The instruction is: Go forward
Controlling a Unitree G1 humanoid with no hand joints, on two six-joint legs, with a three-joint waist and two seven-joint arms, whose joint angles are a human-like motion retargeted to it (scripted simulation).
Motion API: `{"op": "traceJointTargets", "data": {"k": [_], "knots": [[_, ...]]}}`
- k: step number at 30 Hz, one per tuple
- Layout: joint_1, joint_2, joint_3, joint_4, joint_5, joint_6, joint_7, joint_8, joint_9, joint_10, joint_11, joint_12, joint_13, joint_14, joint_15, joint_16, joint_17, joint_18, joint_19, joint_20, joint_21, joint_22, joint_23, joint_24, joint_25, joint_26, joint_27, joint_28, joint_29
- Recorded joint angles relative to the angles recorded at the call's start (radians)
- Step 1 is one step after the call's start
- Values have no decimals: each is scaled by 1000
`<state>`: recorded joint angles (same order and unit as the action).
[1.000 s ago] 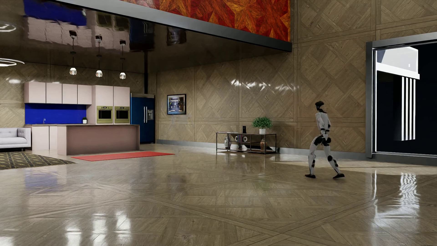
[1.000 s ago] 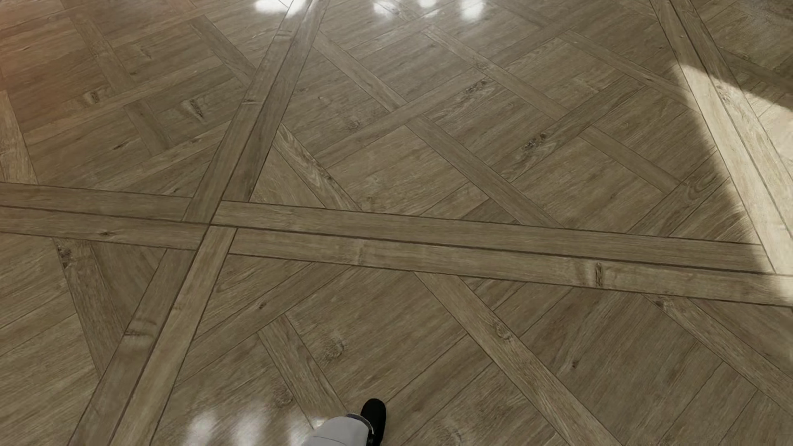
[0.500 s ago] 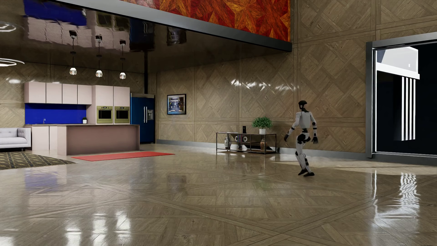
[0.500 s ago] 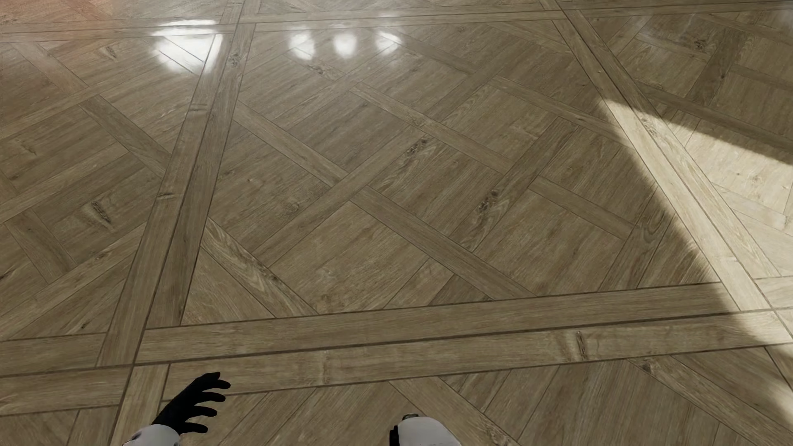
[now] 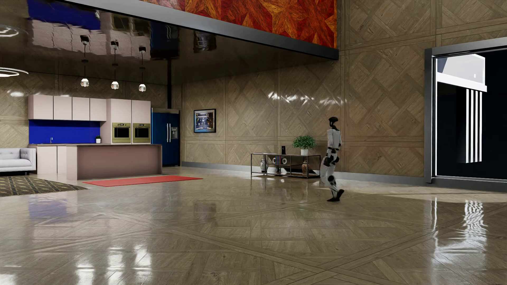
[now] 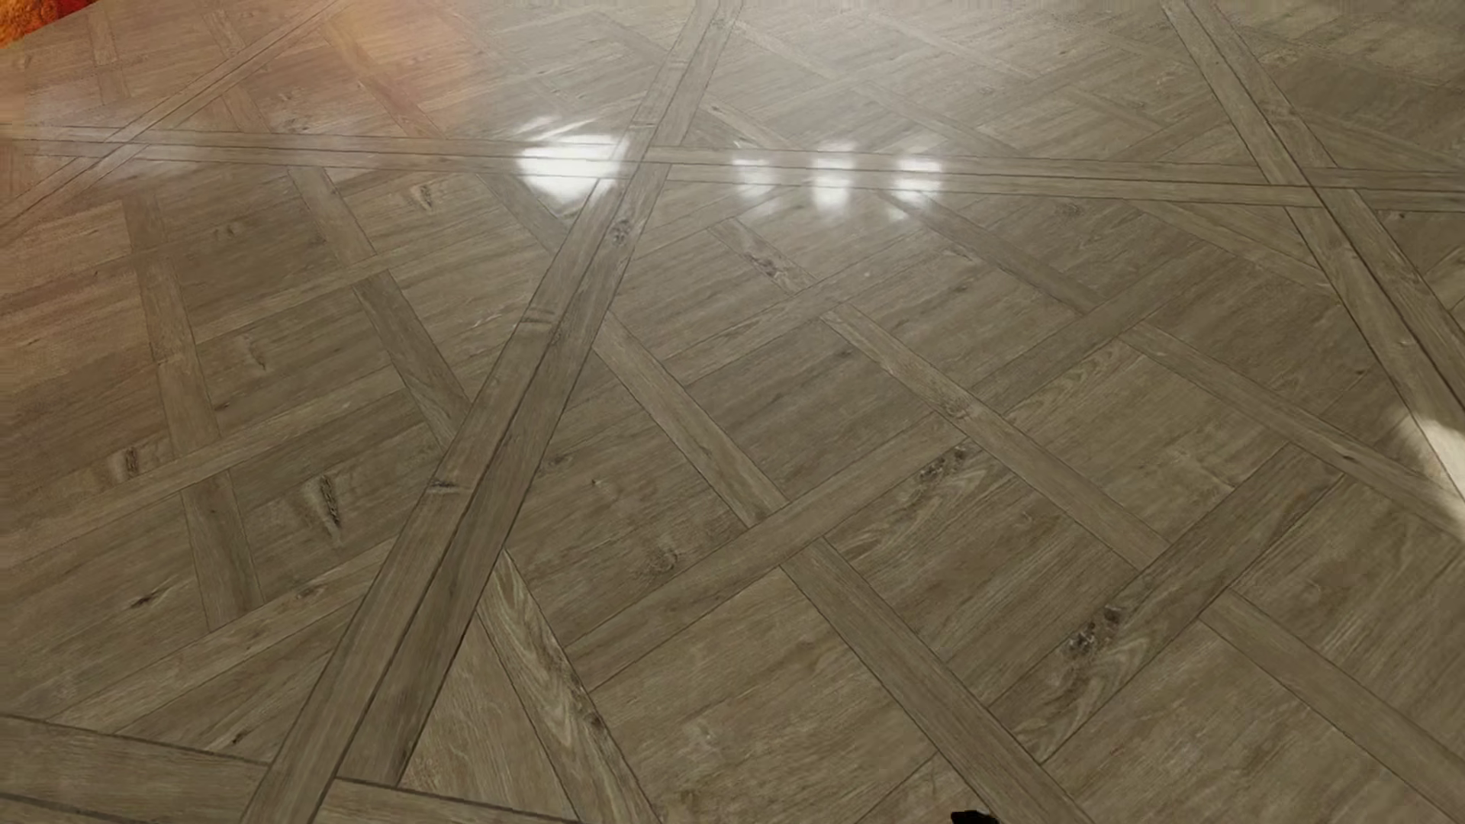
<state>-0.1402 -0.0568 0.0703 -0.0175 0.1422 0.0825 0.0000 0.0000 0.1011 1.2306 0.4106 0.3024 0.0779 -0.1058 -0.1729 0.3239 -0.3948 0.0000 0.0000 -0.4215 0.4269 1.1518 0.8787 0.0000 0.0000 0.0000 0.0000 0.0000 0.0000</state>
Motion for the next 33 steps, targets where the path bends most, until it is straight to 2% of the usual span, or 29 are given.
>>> {"op": "traceJointTargets", "data": {"k": [2,5,8,10,12,13,14,16,17,19,21,23,25,26,28,30,31,33], "knots": [[-132,89,50,-15,-13,-10,0,0,-1,-42,-16,71,-33,-98,-70,-2,-10,0,0,-18,-117,32,-86,0,0,0,0,0,0],[-235,200,116,-32,-39,-29,0,0,2,-392,-34,142,-69,-89,-149,-8,1,0,0,-58,-228,38,-181,0,0,0,0,0,0],[-215,285,159,-4,-56,-24,0,0,3,-772,-33,148,-78,-82,-189,-32,15,0,0,-96,-202,47,-234,0,0,0,0,0,0],[-200,324,167,15,-74,-25,0,0,-2,-830,-10,125,-54,-64,-181,-42,35,0,0,-111,-135,39,-228,0,0,0,0,0,0],[-191,355,151,4,-106,-54,0,0,-14,-758,35,94,12,76,-118,-40,65,0,0,-56,-67,10,-176,0,0,0,0,0,0],[-179,357,130,-16,-125,-79,0,0,-23,-725,80,79,59,133,-52,-33,82,0,0,-10,-38,-16,-129,0,0,0,0,0,0],[-155,339,104,-40,-143,-103,0,0,-29,-698,154,65,109,141,40,-22,95,0,0,34,-6,-53,-66,0,0,0,0,0,0],[-63,228,55,-80,-175,-141,0,0,-29,-683,400,35,192,72,238,14,103,0,0,105,71,-145,90,0,0,0,0,0,0],[-8,142,36,-101,-189,-157,0,0,-22,-691,556,12,223,29,277,35,99,0,0,137,107,-184,161,0,0,0,0,0,0],[88,-39,-15,-134,-189,-175,0,0,-7,-711,831,-53,280,-37,228,75,82,0,0,203,129,-214,265,0,0,0,0,0,0],[168,-184,-87,-149,-171,-178,0,0,1,-726,898,-128,334,-80,186,108,61,0,0,258,112,-206,314,0,0,0,0,0,0],[243,-272,-152,-158,-156,-186,0,0,6,-740,719,-182,380,-116,205,137,45,0,0,298,99,-221,315,0,0,0,0,0,0],[319,-300,-205,-168,-150,-199,0,0,4,-764,405,-208,416,-164,237,163,46,0,0,318,80,-268,280,0,0,0,0,0,0],[353,-299,-228,-174,-153,-208,0,0,-3,-776,253,-213,434,-194,219,176,56,0,0,321,63,-296,252,0,0,0,0,0,0],[400,-293,-260,-184,-170,-228,0,0,-25,-787,18,-219,462,-255,113,189,90,0,0,327,37,-338,198,0,0,0,0,0,0],[418,-293,-274,-185,-197,-235,0,0,-46,-775,-67,-219,460,-289,-17,173,128,0,0,333,45,-344,185,0,0,0,0,0,0],[429,-291,-273,-180,-205,-230,0,0,-50,-766,-54,-212,443,-295,-33,153,140,0,0,334,69,-332,193,0,0,0,0,0,0],[455,-292,-257,-159,-192,-202,0,0,-51,-748,-64,-181,380,-263,46,105,146,0,0,310,126,-280,222,0,0,0,0,0,0]]}}
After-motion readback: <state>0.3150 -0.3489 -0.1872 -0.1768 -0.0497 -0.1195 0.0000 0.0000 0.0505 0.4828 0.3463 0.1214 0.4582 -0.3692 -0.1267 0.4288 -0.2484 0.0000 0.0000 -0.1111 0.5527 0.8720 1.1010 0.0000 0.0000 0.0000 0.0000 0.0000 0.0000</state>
